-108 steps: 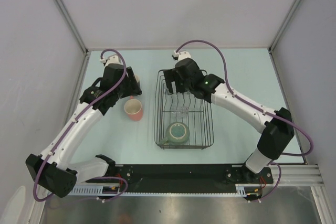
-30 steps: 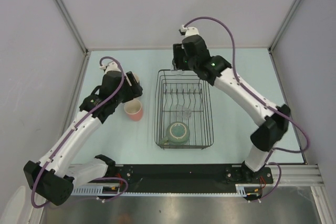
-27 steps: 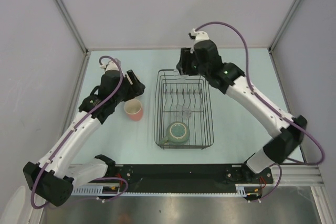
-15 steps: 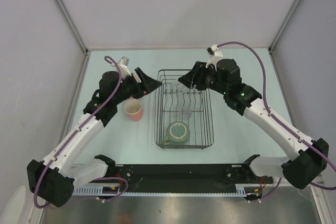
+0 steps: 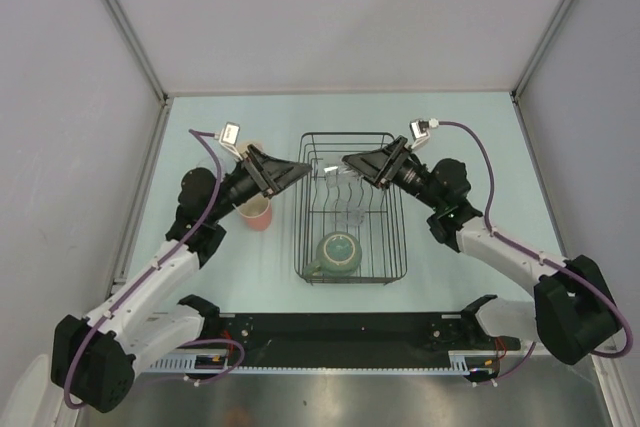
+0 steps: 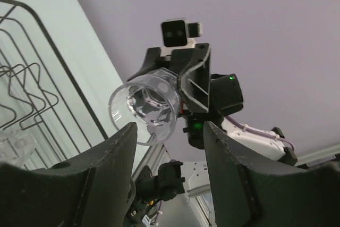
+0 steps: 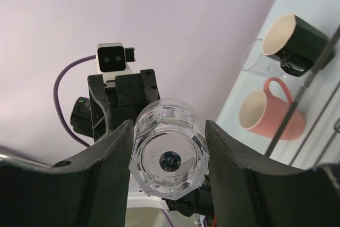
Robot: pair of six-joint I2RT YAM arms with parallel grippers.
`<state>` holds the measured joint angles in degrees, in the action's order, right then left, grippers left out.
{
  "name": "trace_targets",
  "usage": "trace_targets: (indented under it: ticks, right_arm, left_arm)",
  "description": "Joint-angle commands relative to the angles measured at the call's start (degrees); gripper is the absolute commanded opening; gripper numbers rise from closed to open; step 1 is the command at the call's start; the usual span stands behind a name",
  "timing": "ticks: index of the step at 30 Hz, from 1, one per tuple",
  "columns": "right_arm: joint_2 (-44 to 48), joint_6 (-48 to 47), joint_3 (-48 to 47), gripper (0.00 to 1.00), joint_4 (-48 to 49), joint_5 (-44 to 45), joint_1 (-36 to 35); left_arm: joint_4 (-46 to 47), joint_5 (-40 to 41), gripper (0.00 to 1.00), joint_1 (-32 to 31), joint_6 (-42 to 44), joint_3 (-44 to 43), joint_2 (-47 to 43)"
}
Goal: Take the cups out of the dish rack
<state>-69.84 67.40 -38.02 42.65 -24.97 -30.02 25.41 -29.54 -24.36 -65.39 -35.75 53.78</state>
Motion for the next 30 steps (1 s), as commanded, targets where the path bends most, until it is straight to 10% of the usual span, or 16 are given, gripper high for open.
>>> trace_targets:
  ticks: [1, 15, 29, 30]
  right_arm:
    - [-1.9, 6.6, -0.2, 0.00, 15.3, -0.4, -1.6]
    - [-8.7, 5.8, -5.2, 0.00, 17.1, -0.2, -5.3]
    - [-9.8, 5.6, -6.5, 0.00, 16.9, -1.3, -6.6]
    - [-9.6, 5.4, -6.5, 0.13, 15.1, -1.7, -6.5]
  left_arm:
    - [9.7, -1.2, 0.58, -2.0, -3.2, 1.1, -0.9]
    - [7.9, -1.8, 0.58, -6.6, -0.8, -1.6, 2.6]
    - [4.4, -2.3, 0.00, -6.7, 0.8, -2.7, 4.1]
    - [2.1, -1.9, 0.00, -6.8, 1.3, -3.1, 3.9]
